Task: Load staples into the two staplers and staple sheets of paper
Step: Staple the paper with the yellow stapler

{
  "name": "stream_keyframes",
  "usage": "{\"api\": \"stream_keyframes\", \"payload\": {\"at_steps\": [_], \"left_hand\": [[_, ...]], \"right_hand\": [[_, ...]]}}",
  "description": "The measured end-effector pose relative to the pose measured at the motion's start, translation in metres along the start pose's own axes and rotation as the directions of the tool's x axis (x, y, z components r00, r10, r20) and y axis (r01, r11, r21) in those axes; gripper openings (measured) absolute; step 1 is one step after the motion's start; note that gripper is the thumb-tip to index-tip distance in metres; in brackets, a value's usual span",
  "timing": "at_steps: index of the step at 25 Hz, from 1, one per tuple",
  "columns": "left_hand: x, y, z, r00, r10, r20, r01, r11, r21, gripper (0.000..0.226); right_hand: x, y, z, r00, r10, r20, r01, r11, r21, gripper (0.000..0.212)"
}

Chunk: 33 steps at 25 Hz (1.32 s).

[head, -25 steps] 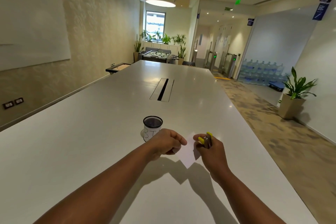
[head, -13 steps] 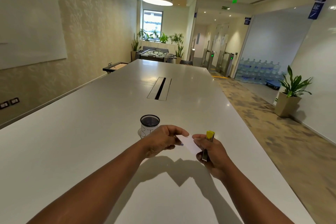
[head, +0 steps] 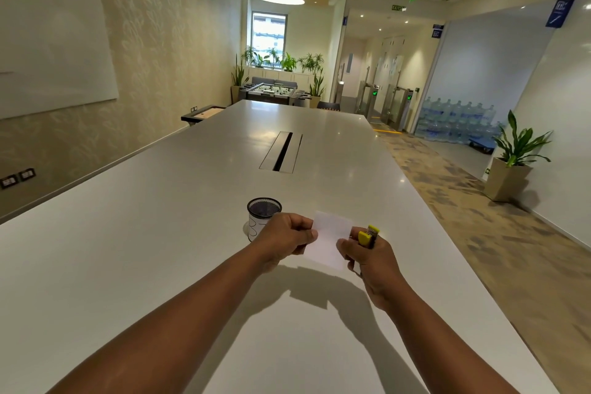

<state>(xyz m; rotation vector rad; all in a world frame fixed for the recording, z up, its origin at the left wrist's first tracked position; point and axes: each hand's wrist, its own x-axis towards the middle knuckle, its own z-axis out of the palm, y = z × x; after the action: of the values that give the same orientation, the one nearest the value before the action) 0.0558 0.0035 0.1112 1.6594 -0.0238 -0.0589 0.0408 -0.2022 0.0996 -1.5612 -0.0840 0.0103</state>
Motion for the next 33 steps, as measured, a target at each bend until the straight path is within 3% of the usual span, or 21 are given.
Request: {"api": "stream_keyframes", "payload": {"at_steps": [3,9,11,15,20,21,25,28,33], "left_hand": [[-0.003,0.001,-0.002,0.997,-0.032,0.071,0.037,0.997,-0.065,0.019],[-0.004,0.003,0.000,0.998,-0.027,0.055,0.033,0.994,-0.107,0.024],[-0.003,0.003,0.000,0.999,0.007,0.036,-0.006,0.999,-0.049,0.035],[-0.005,0.006,-0.002,0.985,0.168,0.023,-0.170,0.971,0.170,0.046],[-0.006,0.007,0.001,0.953,0.280,0.113,-0.301,0.861,0.411,0.041],[-0.006,0.006,0.001,0.952,0.285,0.107,-0.304,0.867,0.395,0.038],[-0.009,-0.001,0.004,0.970,0.242,-0.025,-0.238,0.966,0.101,0.019],[-0.010,-0.005,0.012,0.951,0.294,-0.098,-0.289,0.955,0.063,0.014],[-0.008,-0.003,0.013,0.921,0.345,-0.180,-0.333,0.938,0.094,0.023]], "right_hand": [[0.001,0.003,0.001,0.995,-0.029,-0.095,0.031,0.999,0.021,0.011],[0.002,0.005,0.001,0.999,-0.036,-0.014,0.037,0.996,0.080,0.023],[0.001,0.004,0.000,0.999,-0.013,0.037,0.009,0.993,0.120,0.030],[0.002,-0.001,-0.002,0.996,0.009,0.088,-0.021,0.992,0.126,0.013],[0.001,-0.011,0.005,0.982,-0.053,0.183,0.088,0.978,-0.189,0.010],[0.001,-0.012,0.005,0.983,-0.055,0.176,0.092,0.974,-0.209,0.007],[-0.004,-0.012,0.009,0.991,-0.041,0.126,0.069,0.972,-0.223,0.034],[-0.012,-0.011,0.016,0.977,-0.067,0.203,0.098,0.985,-0.144,0.025],[-0.016,-0.007,0.019,0.983,-0.039,0.179,0.031,0.998,0.049,0.011]]}}
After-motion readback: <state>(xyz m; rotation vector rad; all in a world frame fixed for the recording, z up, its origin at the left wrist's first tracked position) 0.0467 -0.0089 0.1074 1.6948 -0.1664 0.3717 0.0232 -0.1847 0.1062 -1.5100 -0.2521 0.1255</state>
